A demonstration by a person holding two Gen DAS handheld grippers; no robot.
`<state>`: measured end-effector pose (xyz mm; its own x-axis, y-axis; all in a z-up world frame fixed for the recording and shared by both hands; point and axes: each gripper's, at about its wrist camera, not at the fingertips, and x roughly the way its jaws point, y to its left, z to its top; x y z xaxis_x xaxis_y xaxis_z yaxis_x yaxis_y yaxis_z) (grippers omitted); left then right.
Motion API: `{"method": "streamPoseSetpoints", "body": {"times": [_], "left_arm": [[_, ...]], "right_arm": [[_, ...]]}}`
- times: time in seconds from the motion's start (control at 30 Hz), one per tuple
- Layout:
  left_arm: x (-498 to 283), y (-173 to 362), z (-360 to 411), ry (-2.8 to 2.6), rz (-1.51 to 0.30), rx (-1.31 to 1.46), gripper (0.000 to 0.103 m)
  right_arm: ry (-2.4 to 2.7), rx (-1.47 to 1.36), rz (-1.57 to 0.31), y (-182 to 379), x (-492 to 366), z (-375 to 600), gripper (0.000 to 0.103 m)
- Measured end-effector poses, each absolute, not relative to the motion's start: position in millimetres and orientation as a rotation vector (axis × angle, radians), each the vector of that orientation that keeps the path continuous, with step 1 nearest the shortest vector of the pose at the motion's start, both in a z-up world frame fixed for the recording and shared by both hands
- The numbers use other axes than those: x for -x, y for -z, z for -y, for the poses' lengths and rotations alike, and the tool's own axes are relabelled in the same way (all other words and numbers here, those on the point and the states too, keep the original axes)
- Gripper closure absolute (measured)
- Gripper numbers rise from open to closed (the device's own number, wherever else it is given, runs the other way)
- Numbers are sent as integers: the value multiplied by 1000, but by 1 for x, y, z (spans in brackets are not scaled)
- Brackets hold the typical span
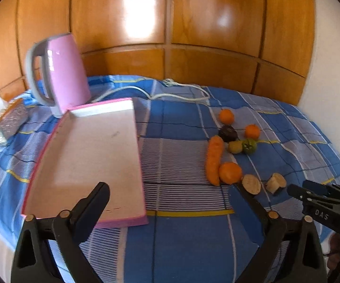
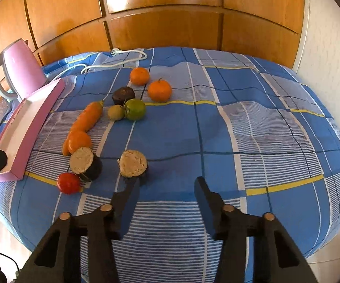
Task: Organize fruits
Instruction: 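Move left tool to the red tomato while right tool approaches a round vegetable slice, then close left tool on the tomato while right tool closes on the round slice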
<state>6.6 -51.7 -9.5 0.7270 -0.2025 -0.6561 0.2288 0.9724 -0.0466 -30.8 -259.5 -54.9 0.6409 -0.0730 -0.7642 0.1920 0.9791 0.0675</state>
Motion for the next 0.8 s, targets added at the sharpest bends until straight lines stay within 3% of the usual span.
{"method": "streamPoseSetpoints", "body": {"times": [0.2,0.33,0.63,0.8], "left_arm": [[-18,23,67,385,-812,-37,34],[-17,28,80,457,-837,-48,40],[-18,42,114,622,-902,-130,42],[-25,57,133,622,-927,-182,59]], "right_arm": [[130,-157,-847,49,28,260,57],[105,-154,-844,50,24,256,57],[37,-125,-856,62,11,245,57],[41,-111,-870,74,3,243,69]]}}
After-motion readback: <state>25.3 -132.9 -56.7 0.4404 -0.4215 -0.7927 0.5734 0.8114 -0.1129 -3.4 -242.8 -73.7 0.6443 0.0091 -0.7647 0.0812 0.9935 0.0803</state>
